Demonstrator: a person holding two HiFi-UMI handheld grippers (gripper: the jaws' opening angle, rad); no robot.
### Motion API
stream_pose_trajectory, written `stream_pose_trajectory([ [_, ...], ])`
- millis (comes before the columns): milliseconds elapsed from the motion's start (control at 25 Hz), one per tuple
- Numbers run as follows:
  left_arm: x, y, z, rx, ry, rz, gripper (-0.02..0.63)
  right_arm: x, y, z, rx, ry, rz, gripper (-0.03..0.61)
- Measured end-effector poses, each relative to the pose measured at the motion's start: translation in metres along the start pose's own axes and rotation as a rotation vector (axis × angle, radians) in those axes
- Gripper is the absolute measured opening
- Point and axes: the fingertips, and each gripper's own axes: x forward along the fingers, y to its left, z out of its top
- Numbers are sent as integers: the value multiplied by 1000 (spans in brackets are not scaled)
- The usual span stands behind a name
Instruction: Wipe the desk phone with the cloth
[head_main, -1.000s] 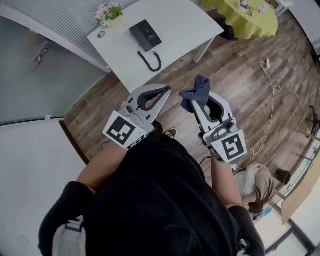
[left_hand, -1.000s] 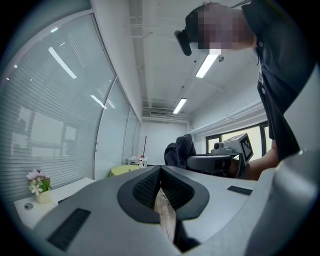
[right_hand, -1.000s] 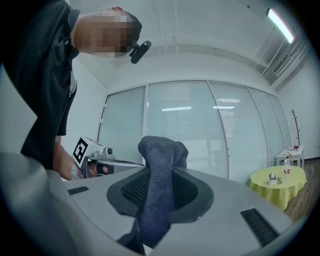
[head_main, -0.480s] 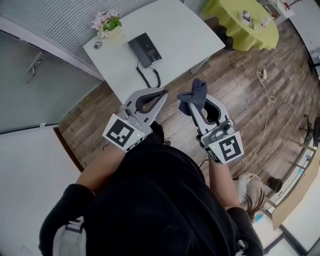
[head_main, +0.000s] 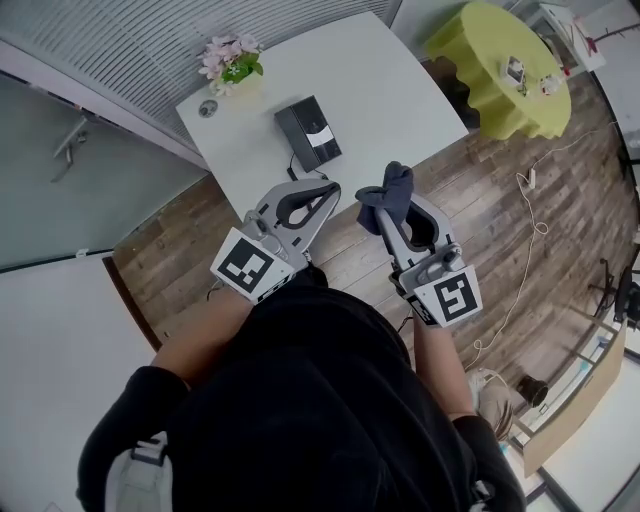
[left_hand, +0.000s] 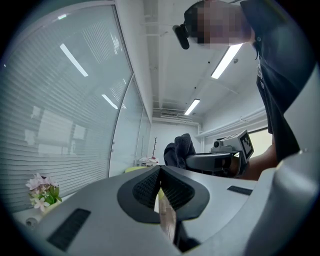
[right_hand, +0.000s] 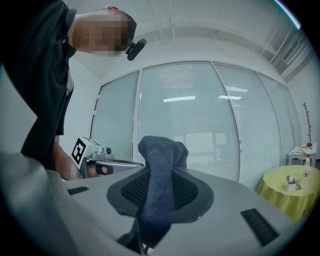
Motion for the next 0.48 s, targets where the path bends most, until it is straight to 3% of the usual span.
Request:
stream_pose_trajectory([
  [240, 1, 44, 2, -10, -17, 34, 10, 41, -13, -3, -22, 38, 24, 114],
  [480, -4, 82, 4, -19, -20, 125, 10, 76, -29, -2, -42, 57, 92, 114],
])
